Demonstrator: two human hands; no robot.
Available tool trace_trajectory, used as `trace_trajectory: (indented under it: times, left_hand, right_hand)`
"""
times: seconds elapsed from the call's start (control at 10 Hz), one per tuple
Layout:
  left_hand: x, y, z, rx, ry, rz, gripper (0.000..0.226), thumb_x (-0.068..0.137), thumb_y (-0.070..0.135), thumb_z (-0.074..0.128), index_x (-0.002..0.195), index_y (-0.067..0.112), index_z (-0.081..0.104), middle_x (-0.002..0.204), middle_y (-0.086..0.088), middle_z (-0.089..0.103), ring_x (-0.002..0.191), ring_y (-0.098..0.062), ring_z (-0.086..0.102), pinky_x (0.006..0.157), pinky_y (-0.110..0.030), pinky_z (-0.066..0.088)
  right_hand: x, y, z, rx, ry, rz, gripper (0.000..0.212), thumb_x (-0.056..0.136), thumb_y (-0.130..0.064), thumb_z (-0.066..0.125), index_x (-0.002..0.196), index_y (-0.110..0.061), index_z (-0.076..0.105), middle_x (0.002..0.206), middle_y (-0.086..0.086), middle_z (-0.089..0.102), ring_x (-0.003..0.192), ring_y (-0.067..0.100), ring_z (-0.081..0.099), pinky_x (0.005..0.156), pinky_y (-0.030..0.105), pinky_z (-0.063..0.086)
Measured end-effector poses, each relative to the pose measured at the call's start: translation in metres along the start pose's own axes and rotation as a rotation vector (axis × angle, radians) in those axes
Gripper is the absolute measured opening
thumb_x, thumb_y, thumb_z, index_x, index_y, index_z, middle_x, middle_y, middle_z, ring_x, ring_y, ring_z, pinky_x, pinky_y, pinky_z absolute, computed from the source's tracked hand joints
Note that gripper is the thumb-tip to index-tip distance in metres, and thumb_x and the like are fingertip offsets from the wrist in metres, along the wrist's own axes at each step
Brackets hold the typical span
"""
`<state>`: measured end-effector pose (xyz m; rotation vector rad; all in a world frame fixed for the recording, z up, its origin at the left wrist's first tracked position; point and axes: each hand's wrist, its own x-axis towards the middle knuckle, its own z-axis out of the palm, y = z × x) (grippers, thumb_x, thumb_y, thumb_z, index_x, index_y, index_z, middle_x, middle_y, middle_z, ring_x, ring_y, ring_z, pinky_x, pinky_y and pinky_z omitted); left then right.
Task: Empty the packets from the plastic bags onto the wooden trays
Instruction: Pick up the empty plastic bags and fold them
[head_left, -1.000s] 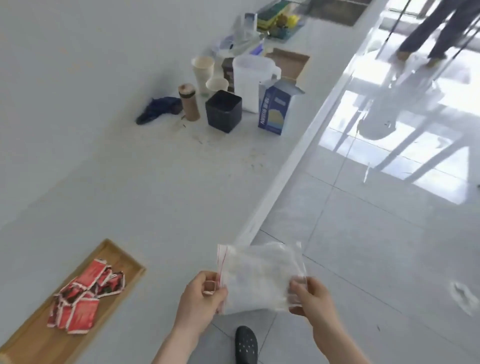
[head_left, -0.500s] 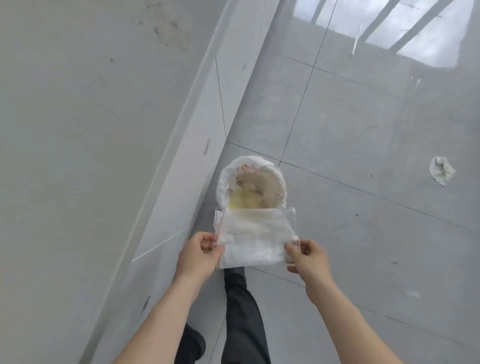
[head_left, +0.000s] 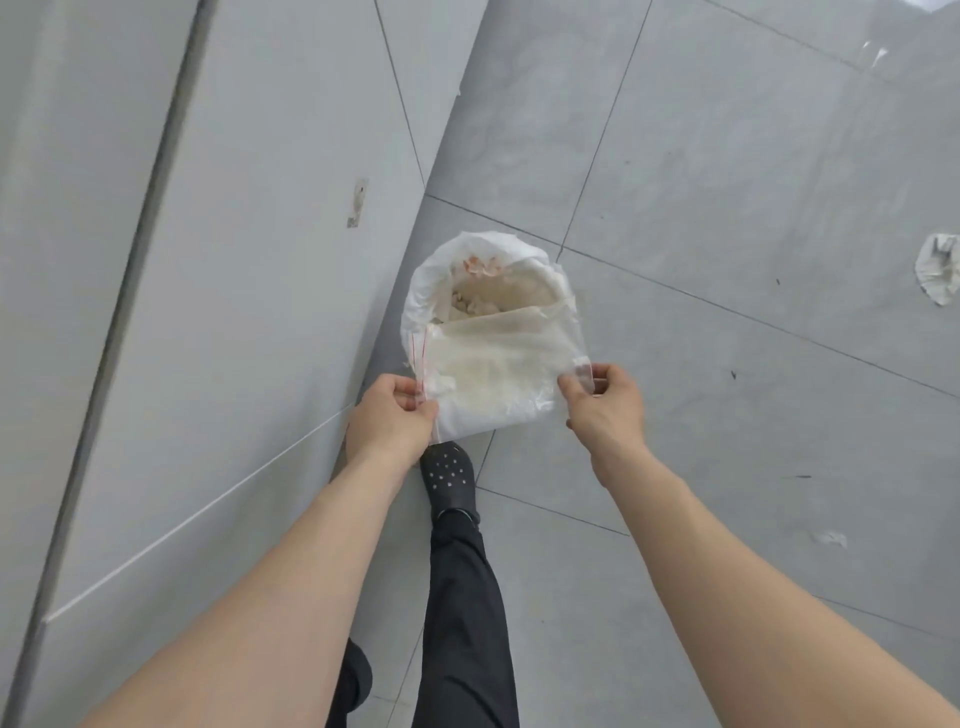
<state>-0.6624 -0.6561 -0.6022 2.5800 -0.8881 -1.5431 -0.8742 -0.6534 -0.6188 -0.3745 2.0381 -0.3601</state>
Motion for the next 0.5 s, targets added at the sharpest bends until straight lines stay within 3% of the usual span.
trace_trajectory:
  times: [0.1,0.2,0.3,0.5]
  left_hand:
    - [0.005,0.002,0.005,0.008,-0.002,0.0,0.03,0.087,0.024,0.07,0.117,0.021,0.063,0.112,0.004,0.073,0.094,-0.018,0.064,0.082,-0.032,0.05]
    - [0.003,0.003,0.005,0.076,-0.07,0.018,0.061,0.087,0.033,0.073,0.141,0.022,0.048,0.144,-0.001,0.054,0.118,-0.023,0.06,0.09,-0.034,0.047]
    - [-0.012,0.004,0.0,0.19,-0.07,0.053,0.077,0.087,0.04,0.071,0.152,0.024,0.033,0.155,-0.004,0.039,0.131,-0.027,0.055,0.1,-0.042,0.049]
    - [-0.069,0.012,-0.022,0.297,-0.038,0.23,0.074,0.091,0.043,0.063,0.155,0.026,0.028,0.16,0.002,0.031,0.146,-0.02,0.037,0.115,-0.042,0.039]
  right_hand:
    - [0.003,-0.003,0.001,-0.018,-0.01,-0.017,0.039,0.083,-0.039,0.068,0.119,-0.025,0.062,0.115,0.0,0.065,0.106,0.024,0.064,0.085,0.036,0.053]
    - [0.001,-0.005,-0.001,-0.018,-0.018,-0.056,0.054,0.084,-0.043,0.068,0.136,-0.031,0.055,0.138,-0.005,0.058,0.123,0.016,0.055,0.102,0.037,0.047]
    - [-0.009,-0.005,-0.009,-0.085,-0.027,-0.083,0.072,0.088,-0.047,0.067,0.152,-0.031,0.038,0.158,-0.006,0.04,0.145,0.018,0.038,0.119,0.043,0.035]
    - [-0.049,-0.007,-0.034,-0.363,-0.069,-0.197,0.08,0.09,-0.056,0.06,0.158,-0.03,0.025,0.167,0.001,0.022,0.155,0.02,0.019,0.124,0.048,0.024]
